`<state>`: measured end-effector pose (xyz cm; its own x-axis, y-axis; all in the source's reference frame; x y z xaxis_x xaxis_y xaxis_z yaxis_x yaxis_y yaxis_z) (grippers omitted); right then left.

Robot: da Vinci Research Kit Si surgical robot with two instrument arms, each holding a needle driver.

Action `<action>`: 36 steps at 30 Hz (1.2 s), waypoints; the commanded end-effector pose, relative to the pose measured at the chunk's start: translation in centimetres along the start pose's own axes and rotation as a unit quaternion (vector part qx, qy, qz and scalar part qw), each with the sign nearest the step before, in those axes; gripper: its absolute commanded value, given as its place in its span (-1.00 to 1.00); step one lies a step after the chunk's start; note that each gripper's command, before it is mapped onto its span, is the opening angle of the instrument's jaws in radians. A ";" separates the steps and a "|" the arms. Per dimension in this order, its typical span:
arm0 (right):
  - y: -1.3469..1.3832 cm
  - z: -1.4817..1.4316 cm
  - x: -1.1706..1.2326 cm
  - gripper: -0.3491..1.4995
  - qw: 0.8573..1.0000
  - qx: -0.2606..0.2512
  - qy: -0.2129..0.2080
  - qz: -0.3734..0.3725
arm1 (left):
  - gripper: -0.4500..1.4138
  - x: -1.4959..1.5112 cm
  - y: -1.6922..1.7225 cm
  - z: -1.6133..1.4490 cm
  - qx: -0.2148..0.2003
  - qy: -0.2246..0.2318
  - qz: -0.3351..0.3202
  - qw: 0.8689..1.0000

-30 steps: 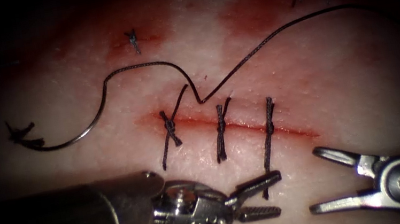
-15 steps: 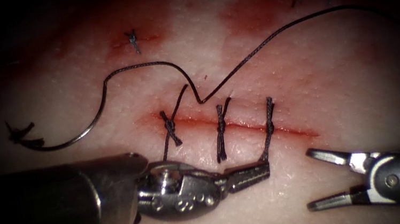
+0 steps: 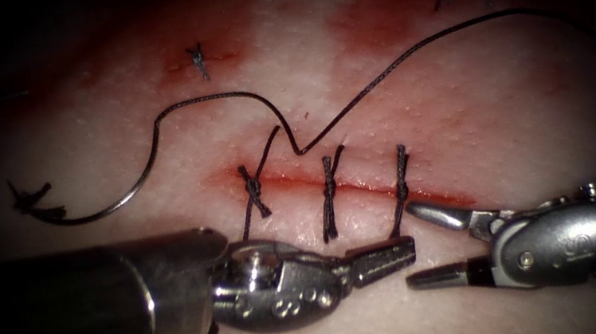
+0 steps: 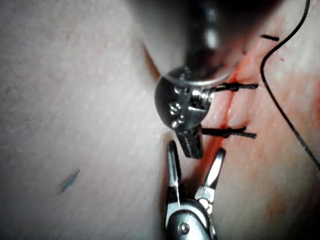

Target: Wound Closure

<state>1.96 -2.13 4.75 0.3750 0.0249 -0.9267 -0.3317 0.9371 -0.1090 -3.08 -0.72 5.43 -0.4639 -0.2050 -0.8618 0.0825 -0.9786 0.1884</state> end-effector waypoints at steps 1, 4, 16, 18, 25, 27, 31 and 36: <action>-0.06 0.14 -0.01 0.38 1.000 -0.001 0.007 -0.001 | -1.00 -0.01 0.04 0.08 0.000 0.000 -0.001 1.000; -0.07 0.23 0.01 0.38 1.000 -0.002 0.023 -0.011 | -1.00 0.01 0.05 0.08 -0.002 0.001 -0.001 1.000; -0.15 0.66 -0.14 0.45 0.996 0.009 0.067 -0.059 | -1.00 0.12 0.12 0.07 -0.006 0.004 -0.002 1.000; -0.18 0.69 -0.17 0.47 0.996 0.008 0.065 -0.062 | -1.00 0.14 0.13 0.07 -0.007 0.003 0.001 1.000; -0.19 0.75 -0.19 0.58 0.996 0.008 0.061 -0.064 | -1.00 0.19 0.16 0.08 -0.010 0.004 0.001 1.000; -0.20 0.75 -0.19 0.58 0.996 0.008 0.061 -0.064 | -1.00 0.19 0.16 0.09 -0.010 0.004 0.001 1.000; -0.20 0.75 -0.19 0.56 0.996 0.007 0.060 -0.064 | -1.00 0.19 0.16 0.09 -0.011 0.003 0.001 1.000; -0.21 0.76 -0.23 0.13 0.996 -0.001 0.055 -0.068 | -1.00 0.19 0.16 0.09 -0.011 0.003 0.002 1.000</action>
<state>2.53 -2.02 5.19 0.3220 -0.1398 -0.9364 -0.2905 0.9268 -0.2382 -3.18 -0.88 5.28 -0.4585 -0.2087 -0.8639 0.1035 -0.9780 0.1814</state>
